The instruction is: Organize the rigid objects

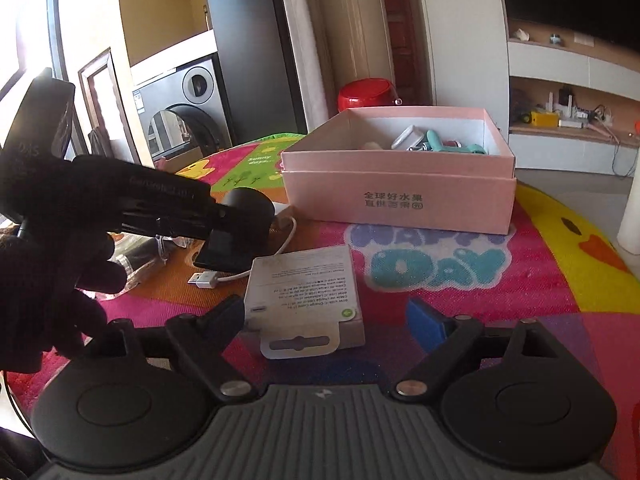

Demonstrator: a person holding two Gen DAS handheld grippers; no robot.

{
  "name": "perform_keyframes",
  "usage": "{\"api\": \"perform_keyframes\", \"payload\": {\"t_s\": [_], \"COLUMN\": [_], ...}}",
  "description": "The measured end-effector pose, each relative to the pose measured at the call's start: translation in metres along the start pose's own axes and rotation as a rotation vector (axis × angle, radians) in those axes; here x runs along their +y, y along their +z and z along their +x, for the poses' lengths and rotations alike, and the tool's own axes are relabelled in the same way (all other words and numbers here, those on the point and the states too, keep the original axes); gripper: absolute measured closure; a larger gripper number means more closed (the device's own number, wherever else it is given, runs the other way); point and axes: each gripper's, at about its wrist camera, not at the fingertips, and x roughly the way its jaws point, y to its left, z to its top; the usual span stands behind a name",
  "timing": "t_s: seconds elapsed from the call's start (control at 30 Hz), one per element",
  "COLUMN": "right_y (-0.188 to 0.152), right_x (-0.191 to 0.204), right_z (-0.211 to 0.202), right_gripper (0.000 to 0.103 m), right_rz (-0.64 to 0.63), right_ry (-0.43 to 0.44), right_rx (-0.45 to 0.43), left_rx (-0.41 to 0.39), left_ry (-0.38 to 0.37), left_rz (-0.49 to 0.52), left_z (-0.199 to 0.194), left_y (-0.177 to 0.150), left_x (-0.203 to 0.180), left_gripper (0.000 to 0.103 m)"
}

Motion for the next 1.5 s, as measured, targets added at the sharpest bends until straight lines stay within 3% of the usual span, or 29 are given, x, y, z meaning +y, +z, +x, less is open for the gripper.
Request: {"api": "perform_keyframes", "payload": {"t_s": [0.17, 0.27, 0.4, 0.47, 0.53, 0.73, 0.8, 0.87, 1.0, 1.07, 1.2, 1.23, 1.27, 1.33, 1.5], "right_y": [-0.002, -0.002, -0.002, -0.001, -0.001, 0.001, 0.003, 0.004, 0.001, 0.004, 0.015, 0.018, 0.022, 0.025, 0.027], "right_x": [-0.005, -0.008, -0.007, -0.006, -0.004, 0.000, 0.000, 0.003, 0.019, 0.026, 0.032, 0.032, 0.031, 0.028, 0.016], "right_z": [0.003, 0.005, 0.007, 0.007, 0.009, 0.012, 0.013, 0.015, 0.020, 0.021, 0.024, 0.026, 0.028, 0.024, -0.018], "right_gripper": [0.012, 0.009, 0.007, 0.006, 0.004, 0.000, 0.000, 0.000, 0.001, 0.011, 0.016, 0.029, 0.034, 0.034, 0.035], "right_rz": [0.055, 0.075, 0.068, 0.066, 0.053, 0.016, 0.017, -0.005, -0.134, -0.172, -0.191, -0.192, -0.192, -0.186, -0.168], "right_ry": [0.011, 0.013, 0.017, 0.019, 0.020, 0.027, 0.030, 0.020, -0.041, -0.049, -0.074, -0.071, -0.061, -0.052, -0.036], "right_rx": [0.012, 0.021, 0.034, 0.038, 0.052, 0.093, 0.110, 0.121, 0.149, 0.144, 0.090, 0.098, 0.115, 0.119, 0.020], "left_rx": [0.044, -0.010, -0.051, -0.023, 0.021, 0.018, 0.009, -0.010, -0.024, -0.020, -0.008, -0.003, 0.000, 0.005, -0.017], "left_ry": [-0.017, -0.033, 0.131, 0.214, 0.247, 0.201, 0.194, 0.234, 0.207, 0.183, 0.141, 0.134, 0.131, 0.124, 0.067], "left_rz": [0.062, 0.141, 0.271, 0.308, 0.277, 0.235, 0.271, 0.346, 0.368, 0.347, 0.327, 0.329, 0.332, 0.347, 0.370], "left_z": [-0.007, -0.038, -0.071, -0.074, -0.071, -0.057, -0.051, -0.048, -0.055, -0.059, -0.068, -0.070, -0.072, -0.078, -0.100], "left_y": [0.000, -0.008, -0.020, -0.027, -0.031, -0.031, -0.033, -0.042, -0.051, -0.053, -0.056, -0.057, -0.058, -0.060, -0.052], "left_x": [-0.004, -0.004, 0.012, 0.025, 0.042, 0.051, 0.044, 0.034, 0.028, 0.031, 0.034, 0.032, 0.031, 0.027, 0.006], "left_gripper": [0.054, 0.054, 0.054, 0.054, 0.054, 0.052, 0.052, 0.053, 0.069, 0.073, 0.076, 0.077, 0.078, 0.078, 0.079]}}
